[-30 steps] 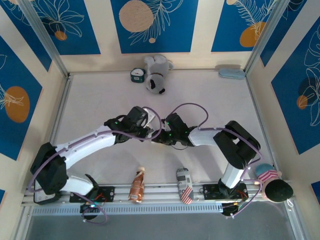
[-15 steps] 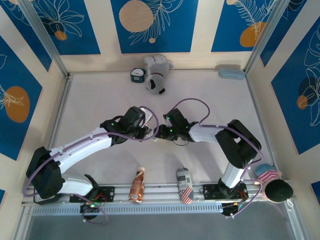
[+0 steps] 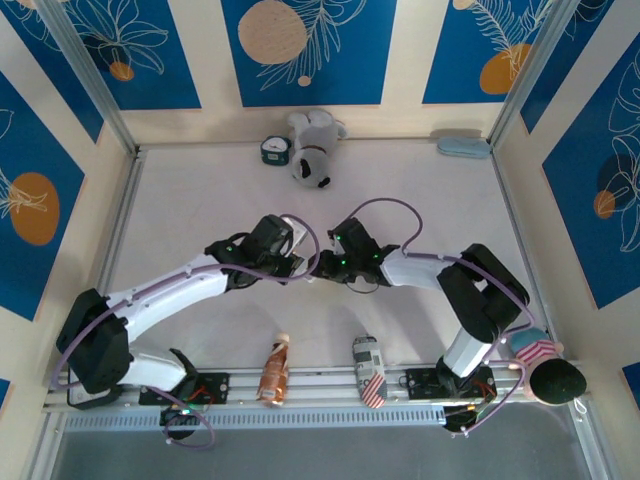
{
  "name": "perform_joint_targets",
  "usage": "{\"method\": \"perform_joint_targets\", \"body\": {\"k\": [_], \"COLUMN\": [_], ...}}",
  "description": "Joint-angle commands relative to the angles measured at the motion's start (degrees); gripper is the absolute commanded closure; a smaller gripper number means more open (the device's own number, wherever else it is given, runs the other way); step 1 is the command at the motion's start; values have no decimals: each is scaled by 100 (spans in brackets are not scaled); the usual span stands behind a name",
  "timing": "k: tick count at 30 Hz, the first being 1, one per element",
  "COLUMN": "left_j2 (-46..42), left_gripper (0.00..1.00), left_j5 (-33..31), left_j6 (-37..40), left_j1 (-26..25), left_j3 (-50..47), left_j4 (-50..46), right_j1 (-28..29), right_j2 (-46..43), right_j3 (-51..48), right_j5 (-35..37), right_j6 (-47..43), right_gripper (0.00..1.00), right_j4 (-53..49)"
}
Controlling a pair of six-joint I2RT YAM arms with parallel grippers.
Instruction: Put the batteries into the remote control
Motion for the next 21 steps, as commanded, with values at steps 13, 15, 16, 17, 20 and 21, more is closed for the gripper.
{"method": "perform_joint_targets", "body": {"k": [13,15,16,17,20,21], "left_j2": [-42,-24,-14,-19,-13,-6], "left_gripper": [83,83,83,83,83,83], "left_j5": [106,106,121,124,141,142], "left_j6": [-104,-96,-104,-98,-129,-142], "left_j1": [54,54,48,49,54,53], "left_j3": [-119,-111,-112,-109,-105,-102], "left_j4": [148,149,143,137,140,136], "right_j1": [-123,-177,-207,-242,-331,-365], "right_j2": [589,634,660,680,732,755], "right_j3": [318,415,464,509,639,699], "right_j5": [-56,-73,-74,-84,-117,-126], "right_j6": [157,76,45,5,-109,-158], "right_gripper": [57,57,57,57,57,58], "right_j4": [125,67,32,12,-87,-155]}}
